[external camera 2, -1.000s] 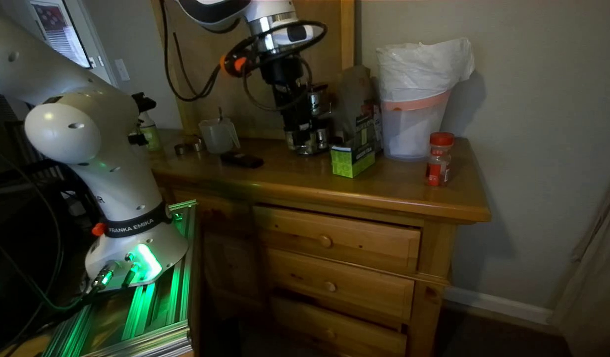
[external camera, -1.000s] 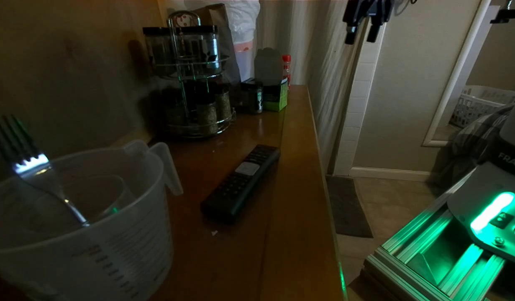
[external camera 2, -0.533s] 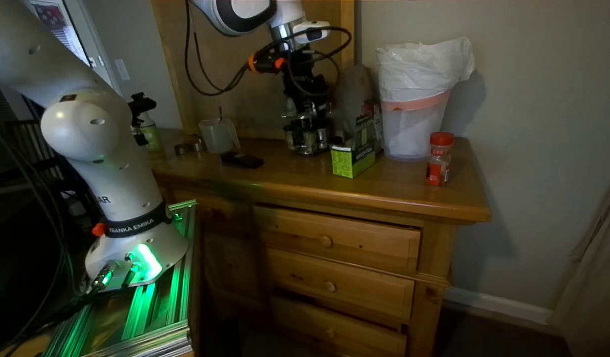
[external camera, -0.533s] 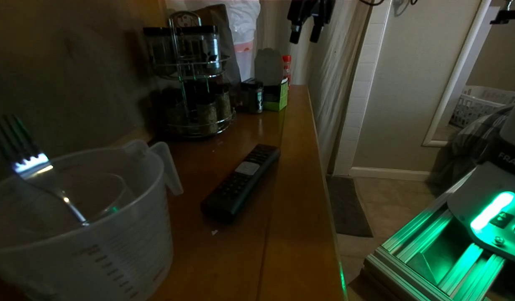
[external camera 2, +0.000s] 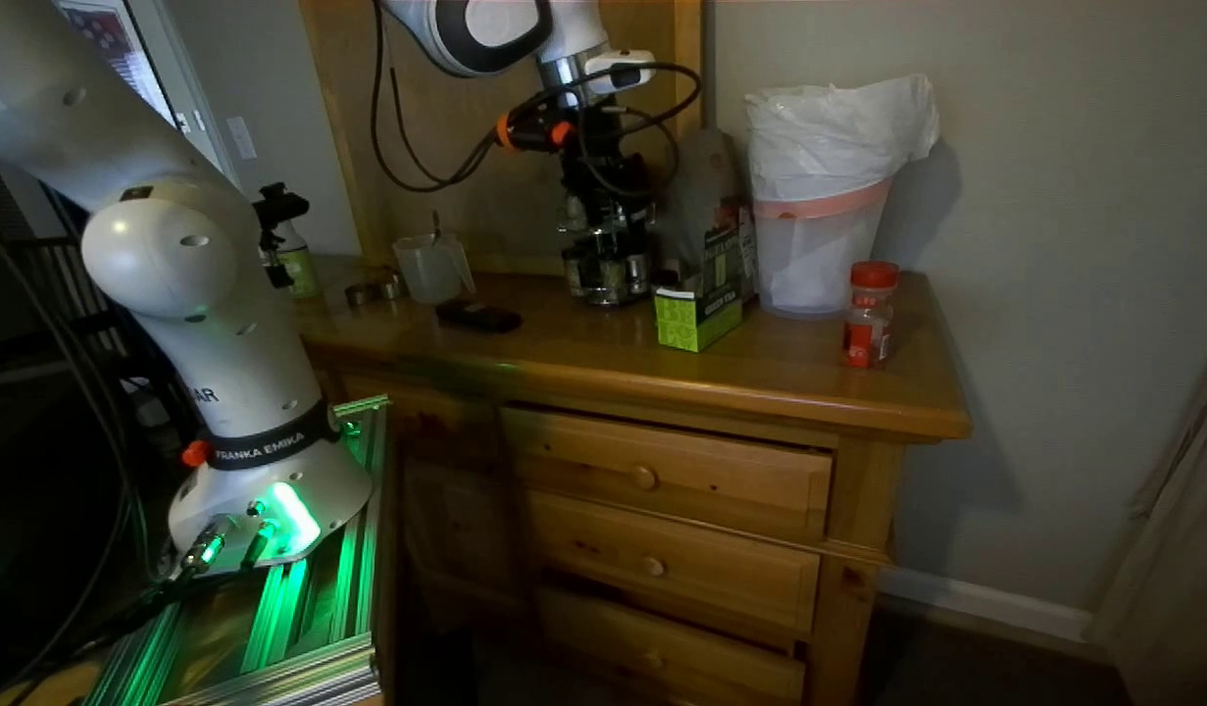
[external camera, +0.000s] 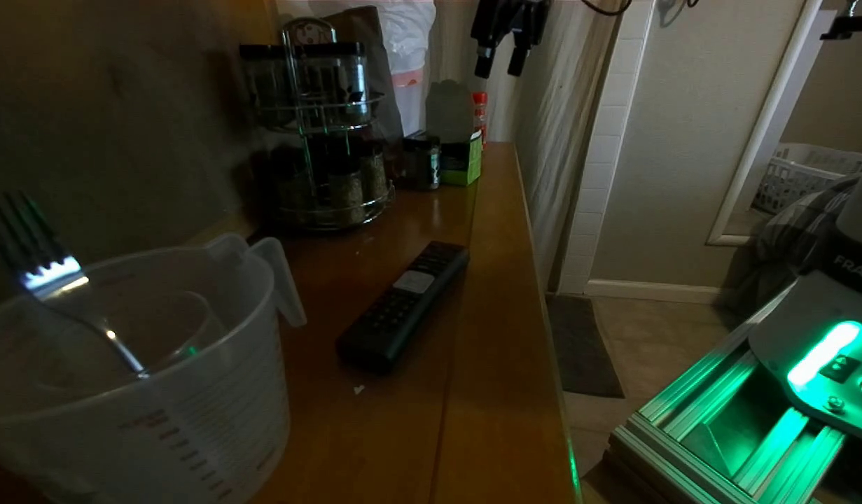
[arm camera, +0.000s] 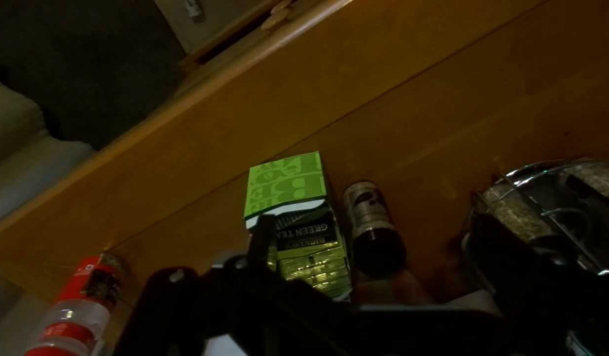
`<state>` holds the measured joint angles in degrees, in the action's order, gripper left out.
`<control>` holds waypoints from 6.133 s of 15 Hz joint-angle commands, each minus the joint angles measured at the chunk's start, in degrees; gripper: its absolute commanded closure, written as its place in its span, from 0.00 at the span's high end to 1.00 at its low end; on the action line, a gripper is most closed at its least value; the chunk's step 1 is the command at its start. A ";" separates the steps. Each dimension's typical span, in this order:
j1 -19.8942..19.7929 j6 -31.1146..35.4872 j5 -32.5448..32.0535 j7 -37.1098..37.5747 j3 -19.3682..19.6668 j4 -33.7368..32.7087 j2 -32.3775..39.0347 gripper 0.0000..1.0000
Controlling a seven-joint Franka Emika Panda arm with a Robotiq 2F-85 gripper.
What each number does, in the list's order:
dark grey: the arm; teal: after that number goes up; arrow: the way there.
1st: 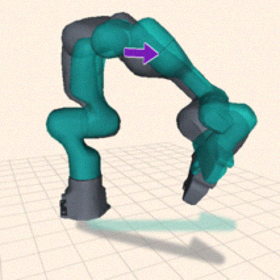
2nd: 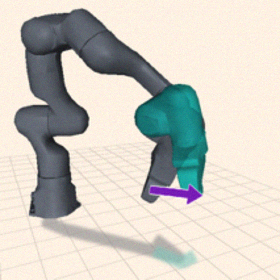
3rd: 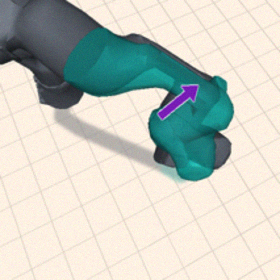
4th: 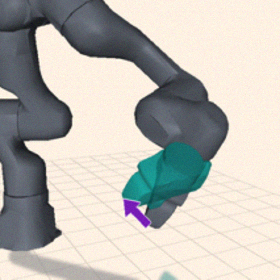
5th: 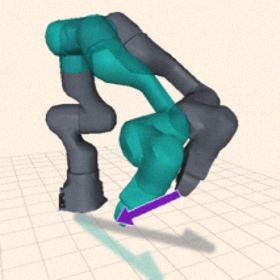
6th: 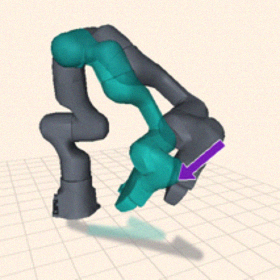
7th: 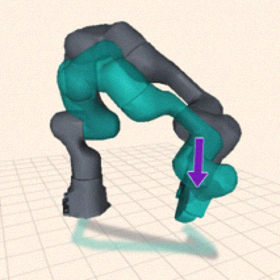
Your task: Put the spice bottle on the rack
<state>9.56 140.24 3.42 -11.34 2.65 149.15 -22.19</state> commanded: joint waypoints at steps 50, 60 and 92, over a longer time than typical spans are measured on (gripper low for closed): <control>2.49 -11.13 7.10 -13.89 -8.13 -7.25 -0.04 0.25; 12.19 -11.04 5.78 -23.14 -8.31 -11.65 -6.65 0.25; 13.79 1.59 -0.15 -32.95 -16.61 -17.21 8.39 0.25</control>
<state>25.54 140.08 8.41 -46.51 -12.39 132.01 -14.82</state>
